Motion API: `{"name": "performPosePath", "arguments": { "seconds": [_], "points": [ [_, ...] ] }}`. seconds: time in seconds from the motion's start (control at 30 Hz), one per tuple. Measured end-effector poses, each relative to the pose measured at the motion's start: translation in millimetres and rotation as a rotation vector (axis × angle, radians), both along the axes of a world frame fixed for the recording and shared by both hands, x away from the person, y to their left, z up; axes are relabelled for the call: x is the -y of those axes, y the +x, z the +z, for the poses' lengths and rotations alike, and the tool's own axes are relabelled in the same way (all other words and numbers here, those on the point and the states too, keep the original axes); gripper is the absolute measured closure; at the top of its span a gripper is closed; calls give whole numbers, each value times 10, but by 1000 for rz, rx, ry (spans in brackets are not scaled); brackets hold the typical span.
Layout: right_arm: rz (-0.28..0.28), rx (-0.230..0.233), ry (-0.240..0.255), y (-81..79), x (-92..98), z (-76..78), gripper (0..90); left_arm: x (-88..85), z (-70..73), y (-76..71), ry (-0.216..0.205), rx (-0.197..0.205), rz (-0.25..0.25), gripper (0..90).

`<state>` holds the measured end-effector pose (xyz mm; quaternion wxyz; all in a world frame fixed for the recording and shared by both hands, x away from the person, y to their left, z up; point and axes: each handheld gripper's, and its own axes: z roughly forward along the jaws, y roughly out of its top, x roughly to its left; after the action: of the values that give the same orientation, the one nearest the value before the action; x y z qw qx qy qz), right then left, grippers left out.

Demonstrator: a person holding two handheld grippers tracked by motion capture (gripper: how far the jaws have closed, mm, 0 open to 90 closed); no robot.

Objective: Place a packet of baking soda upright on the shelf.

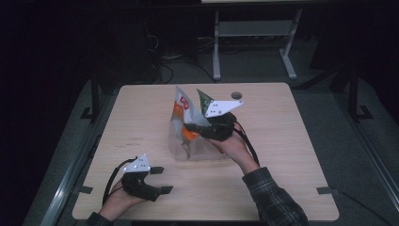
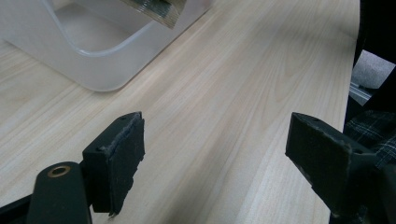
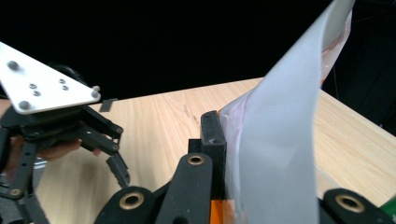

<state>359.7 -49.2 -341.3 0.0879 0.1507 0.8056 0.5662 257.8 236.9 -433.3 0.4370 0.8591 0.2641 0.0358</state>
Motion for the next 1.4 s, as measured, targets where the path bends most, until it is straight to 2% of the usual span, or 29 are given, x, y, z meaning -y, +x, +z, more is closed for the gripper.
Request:
{"name": "performPosePath", "arguments": {
  "seconds": [0.5, 0.6, 0.97, 1.13, 1.33, 1.37, 1.4],
  "points": [
    [-51, 33, -63, 51, -49, -73, 900, 15, -9, -1, -2, -5, -3, 190],
    [-49, 25, -67, 58, -51, -96, 900, 17, -11, -2, -1, -8, -4, 190],
    [-39, -9, -141, 83, -92, -222, 900, 27, -24, 2, 2, -14, -11, 190],
    [-44, -35, -136, 93, -95, -252, 900, 28, -21, -4, 2, -16, -9, 190],
    [-51, -47, -157, 114, -107, -291, 899, 31, -27, -5, 1, -15, -11, 190],
    [-53, -61, -140, 115, -109, -298, 899, 31, -26, -6, 2, -15, -11, 190],
    [-49, -59, -144, 123, -103, -301, 898, 31, -27, -6, 2, -15, -11, 190]
  ]
}}
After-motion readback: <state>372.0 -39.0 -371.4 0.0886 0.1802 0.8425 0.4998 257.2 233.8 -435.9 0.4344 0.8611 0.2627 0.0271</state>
